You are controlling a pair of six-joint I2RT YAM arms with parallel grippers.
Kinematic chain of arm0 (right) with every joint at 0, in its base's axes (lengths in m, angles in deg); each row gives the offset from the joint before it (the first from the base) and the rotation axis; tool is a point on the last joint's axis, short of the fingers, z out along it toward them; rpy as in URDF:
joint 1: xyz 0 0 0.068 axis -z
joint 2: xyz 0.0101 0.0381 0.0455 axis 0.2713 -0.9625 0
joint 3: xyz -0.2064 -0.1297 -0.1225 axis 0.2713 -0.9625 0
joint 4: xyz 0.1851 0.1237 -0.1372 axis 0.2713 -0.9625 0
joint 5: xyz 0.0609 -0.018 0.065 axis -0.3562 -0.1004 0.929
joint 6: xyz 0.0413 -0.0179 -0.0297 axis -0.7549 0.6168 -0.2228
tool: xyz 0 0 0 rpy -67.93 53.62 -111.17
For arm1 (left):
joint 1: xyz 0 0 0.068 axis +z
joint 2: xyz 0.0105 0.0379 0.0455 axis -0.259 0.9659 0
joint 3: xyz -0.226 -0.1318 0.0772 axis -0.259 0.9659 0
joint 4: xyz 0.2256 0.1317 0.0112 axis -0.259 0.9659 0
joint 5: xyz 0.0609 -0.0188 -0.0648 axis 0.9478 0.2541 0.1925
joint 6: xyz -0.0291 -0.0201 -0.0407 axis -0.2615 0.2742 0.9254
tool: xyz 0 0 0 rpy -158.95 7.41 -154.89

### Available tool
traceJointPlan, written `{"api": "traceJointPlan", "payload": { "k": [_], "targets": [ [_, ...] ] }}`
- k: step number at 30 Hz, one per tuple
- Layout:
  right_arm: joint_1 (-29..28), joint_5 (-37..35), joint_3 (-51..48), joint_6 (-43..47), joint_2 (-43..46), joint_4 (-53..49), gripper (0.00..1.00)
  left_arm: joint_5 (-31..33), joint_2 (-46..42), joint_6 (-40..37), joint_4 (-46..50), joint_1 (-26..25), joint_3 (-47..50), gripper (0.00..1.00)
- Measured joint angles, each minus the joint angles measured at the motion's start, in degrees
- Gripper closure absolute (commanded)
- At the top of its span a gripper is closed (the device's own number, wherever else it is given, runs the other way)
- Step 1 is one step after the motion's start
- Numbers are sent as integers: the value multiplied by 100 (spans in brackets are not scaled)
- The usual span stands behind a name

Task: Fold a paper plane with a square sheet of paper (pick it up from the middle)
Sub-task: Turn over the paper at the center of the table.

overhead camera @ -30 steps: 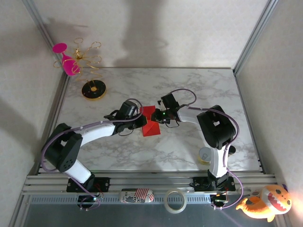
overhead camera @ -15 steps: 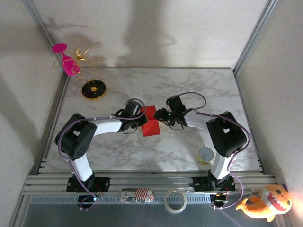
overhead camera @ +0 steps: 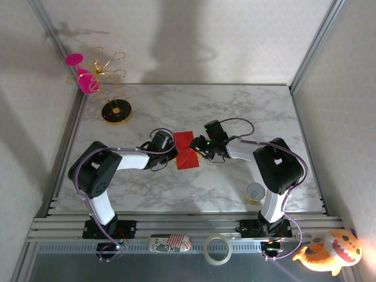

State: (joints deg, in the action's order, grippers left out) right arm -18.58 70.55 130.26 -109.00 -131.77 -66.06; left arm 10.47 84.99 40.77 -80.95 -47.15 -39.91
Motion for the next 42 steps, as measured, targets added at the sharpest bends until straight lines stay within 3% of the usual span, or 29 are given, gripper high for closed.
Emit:
{"api": "traceJointPlan", "payload": {
  "k": [28,42],
  "targets": [
    [-94,363,118,-385,-380,472,70,0,70,164,-125,0,9,96],
    [-155,522,83,-142,-391,920,88,0,-37,181,70,9,11,91]
  ]
}}
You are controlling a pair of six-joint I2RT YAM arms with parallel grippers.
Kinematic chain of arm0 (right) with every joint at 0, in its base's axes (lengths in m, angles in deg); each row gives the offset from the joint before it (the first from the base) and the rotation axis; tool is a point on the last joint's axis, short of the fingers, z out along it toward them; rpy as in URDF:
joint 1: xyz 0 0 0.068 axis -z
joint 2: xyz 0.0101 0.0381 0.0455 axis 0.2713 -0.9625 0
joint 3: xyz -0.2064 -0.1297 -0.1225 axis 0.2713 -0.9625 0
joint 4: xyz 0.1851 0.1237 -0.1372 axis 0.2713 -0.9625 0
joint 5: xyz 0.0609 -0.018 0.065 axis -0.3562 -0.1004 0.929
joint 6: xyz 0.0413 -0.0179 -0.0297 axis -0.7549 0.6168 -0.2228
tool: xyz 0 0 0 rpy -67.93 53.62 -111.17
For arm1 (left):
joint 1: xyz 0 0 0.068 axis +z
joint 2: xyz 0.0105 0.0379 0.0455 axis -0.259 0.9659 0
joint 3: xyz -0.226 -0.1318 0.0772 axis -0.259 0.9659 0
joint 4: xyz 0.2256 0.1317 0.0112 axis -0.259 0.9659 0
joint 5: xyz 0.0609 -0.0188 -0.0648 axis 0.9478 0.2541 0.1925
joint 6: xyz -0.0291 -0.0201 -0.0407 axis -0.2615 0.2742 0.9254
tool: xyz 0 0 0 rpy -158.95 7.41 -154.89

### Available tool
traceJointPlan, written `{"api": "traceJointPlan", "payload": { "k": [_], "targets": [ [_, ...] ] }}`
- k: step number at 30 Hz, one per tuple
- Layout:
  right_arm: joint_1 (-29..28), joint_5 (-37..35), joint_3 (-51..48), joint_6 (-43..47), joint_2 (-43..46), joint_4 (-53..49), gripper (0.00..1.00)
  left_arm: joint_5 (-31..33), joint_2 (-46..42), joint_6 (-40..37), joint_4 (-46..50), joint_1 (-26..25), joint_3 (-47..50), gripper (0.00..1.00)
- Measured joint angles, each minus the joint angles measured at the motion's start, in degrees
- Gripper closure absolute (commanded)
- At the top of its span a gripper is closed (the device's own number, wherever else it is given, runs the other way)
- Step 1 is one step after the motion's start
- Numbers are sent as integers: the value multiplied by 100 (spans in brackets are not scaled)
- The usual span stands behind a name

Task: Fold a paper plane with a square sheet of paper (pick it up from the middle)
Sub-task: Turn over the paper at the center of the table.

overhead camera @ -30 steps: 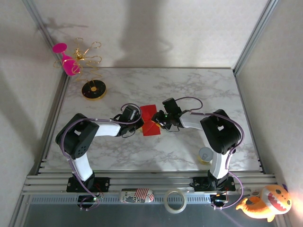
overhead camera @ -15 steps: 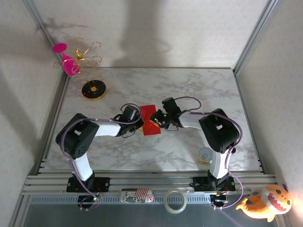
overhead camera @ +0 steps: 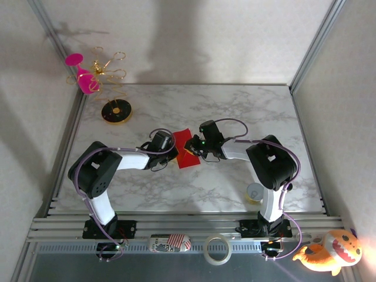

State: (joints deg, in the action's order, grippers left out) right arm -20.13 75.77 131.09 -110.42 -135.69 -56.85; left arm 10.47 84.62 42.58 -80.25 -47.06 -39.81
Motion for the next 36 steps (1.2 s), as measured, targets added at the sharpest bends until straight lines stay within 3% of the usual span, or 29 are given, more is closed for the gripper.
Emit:
{"api": "traceJointPlan", "payload": {
  "k": [3,9,14,18,19,27,36],
  "targets": [
    [-2,-11,0,243,-24,-2,93,-2,-203,-37,236,74,7,84],
    [0,-125,4,817,90,-9,95,-72,-1320,-149,468,629,271,60],
    [63,-162,4,1189,693,175,95,-511,-2271,-190,240,1071,605,30],
    [284,149,-2,1266,1235,715,94,-1156,-2566,-120,-472,1115,870,12],
    [348,271,-7,1257,1325,890,94,-1327,-2575,-87,-693,1113,938,2],
    [542,1191,-350,673,1414,2151,92,-2308,-2339,345,-2256,791,1152,3],
    [586,1803,-640,28,1320,2968,91,-2455,-1930,293,-2387,625,970,19]
  ]
}}
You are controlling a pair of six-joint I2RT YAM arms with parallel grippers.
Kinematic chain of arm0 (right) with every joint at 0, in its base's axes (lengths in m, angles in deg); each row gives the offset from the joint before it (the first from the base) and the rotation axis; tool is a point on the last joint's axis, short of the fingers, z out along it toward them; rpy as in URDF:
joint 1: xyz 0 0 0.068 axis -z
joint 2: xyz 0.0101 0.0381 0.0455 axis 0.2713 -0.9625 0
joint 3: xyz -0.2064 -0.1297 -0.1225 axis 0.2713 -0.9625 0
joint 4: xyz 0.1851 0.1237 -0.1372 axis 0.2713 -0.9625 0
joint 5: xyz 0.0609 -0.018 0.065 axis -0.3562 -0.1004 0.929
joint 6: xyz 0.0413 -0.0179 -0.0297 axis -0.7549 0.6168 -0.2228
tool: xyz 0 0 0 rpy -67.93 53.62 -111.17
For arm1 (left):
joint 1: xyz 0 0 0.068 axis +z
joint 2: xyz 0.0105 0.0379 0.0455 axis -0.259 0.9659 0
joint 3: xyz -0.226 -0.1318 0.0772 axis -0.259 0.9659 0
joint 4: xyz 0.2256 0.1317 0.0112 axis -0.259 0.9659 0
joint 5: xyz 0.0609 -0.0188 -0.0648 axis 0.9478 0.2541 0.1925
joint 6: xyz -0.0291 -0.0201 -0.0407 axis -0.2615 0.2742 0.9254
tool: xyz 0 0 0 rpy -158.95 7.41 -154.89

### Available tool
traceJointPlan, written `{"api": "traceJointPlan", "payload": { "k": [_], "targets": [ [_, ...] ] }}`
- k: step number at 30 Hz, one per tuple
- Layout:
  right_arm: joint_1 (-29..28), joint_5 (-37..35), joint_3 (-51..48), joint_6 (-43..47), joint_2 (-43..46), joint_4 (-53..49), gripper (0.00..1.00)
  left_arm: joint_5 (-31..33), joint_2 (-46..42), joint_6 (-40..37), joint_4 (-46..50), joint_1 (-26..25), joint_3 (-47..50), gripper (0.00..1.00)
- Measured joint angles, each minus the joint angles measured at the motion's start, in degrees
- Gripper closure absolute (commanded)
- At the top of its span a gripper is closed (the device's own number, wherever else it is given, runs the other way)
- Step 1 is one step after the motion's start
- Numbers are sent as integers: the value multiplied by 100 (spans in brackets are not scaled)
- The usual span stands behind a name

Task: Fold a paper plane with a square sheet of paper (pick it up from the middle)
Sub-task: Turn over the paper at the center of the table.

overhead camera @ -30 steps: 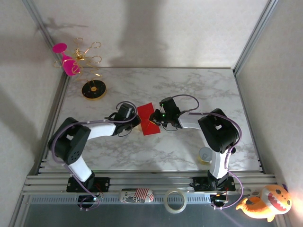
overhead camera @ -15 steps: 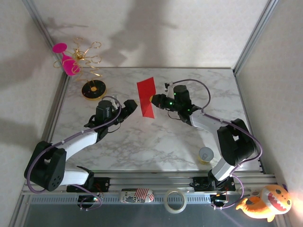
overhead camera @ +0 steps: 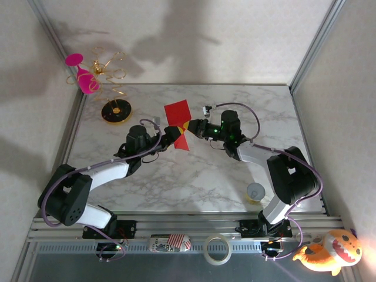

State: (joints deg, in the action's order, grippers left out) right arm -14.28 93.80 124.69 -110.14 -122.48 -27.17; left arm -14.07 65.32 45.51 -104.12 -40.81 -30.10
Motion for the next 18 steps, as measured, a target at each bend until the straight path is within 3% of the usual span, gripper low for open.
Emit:
{"api": "traceJointPlan", "payload": {
  "k": [12,18],
  "targets": [
    [28,197,-4,-122,-66,109,89,13,-59,-44,-413,0,0,59],
    [68,240,-4,-133,-66,98,80,46,-173,-162,-439,0,0,80]
  ]
}}
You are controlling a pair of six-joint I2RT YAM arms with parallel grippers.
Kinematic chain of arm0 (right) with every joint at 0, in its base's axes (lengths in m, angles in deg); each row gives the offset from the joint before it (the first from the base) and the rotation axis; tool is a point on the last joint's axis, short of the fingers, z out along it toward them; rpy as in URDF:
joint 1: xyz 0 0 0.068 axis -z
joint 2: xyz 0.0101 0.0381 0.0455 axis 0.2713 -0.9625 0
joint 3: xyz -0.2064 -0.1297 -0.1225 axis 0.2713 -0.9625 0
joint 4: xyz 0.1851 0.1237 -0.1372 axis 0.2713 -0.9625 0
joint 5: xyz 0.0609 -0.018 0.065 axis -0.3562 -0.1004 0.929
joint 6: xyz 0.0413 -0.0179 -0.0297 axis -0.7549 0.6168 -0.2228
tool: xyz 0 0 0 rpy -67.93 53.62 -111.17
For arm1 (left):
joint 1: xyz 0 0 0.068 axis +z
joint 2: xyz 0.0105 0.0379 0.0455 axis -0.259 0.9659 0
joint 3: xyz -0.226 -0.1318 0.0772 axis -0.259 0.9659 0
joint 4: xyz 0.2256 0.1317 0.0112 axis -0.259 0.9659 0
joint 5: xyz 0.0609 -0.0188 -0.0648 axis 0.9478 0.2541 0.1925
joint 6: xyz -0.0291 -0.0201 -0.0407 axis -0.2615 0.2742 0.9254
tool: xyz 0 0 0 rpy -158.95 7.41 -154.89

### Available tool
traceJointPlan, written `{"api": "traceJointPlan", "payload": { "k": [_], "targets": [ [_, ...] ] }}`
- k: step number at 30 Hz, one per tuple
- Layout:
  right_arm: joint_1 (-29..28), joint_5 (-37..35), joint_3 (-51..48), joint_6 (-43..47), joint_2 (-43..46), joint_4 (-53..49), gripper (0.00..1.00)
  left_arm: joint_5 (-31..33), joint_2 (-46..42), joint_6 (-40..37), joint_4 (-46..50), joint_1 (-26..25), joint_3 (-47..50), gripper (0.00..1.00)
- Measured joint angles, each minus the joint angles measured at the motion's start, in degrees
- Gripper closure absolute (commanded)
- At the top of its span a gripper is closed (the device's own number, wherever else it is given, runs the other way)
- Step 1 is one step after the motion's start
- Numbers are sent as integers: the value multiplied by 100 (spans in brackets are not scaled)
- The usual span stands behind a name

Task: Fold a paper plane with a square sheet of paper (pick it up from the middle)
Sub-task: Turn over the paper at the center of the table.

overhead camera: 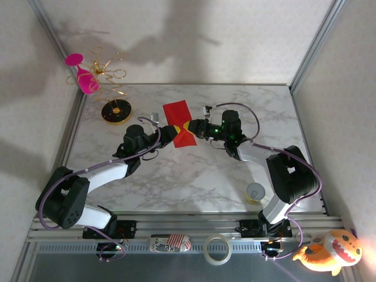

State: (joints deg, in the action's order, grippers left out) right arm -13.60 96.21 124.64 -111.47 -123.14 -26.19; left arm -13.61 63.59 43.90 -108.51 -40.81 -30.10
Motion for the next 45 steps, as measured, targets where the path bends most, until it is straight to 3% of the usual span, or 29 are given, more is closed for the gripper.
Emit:
{"api": "traceJointPlan", "payload": {
  "k": [7,13,16,21,29,34,39,45],
  "targets": [
    [157,-170,-48,142,50,-315,54,181,-44,-321,398,0,-26,94],
    [474,-1147,-170,837,597,-1530,35,608,-129,-973,1471,0,-385,98],
    [525,-1891,-170,1314,1010,-2140,28,1078,-162,-1506,2380,-7,-802,98],
    [525,-3023,-177,1980,1589,-2809,13,2618,-68,-2520,4223,-240,-1869,97],
    [525,-4441,-343,2332,2135,-3230,10,5825,1408,-3342,6507,-1010,-3501,95],
    [525,-4815,-470,2330,2188,-3397,11,6909,2562,-3348,7438,-1294,-4035,95],
    [544,-5099,-476,2332,2218,-3633,11,7018,3432,-3171,7847,-1620,-4500,91],
    [702,-5337,-490,2262,2439,-3842,14,6186,3729,-2822,7761,-1843,-4590,65]
  ]
}}
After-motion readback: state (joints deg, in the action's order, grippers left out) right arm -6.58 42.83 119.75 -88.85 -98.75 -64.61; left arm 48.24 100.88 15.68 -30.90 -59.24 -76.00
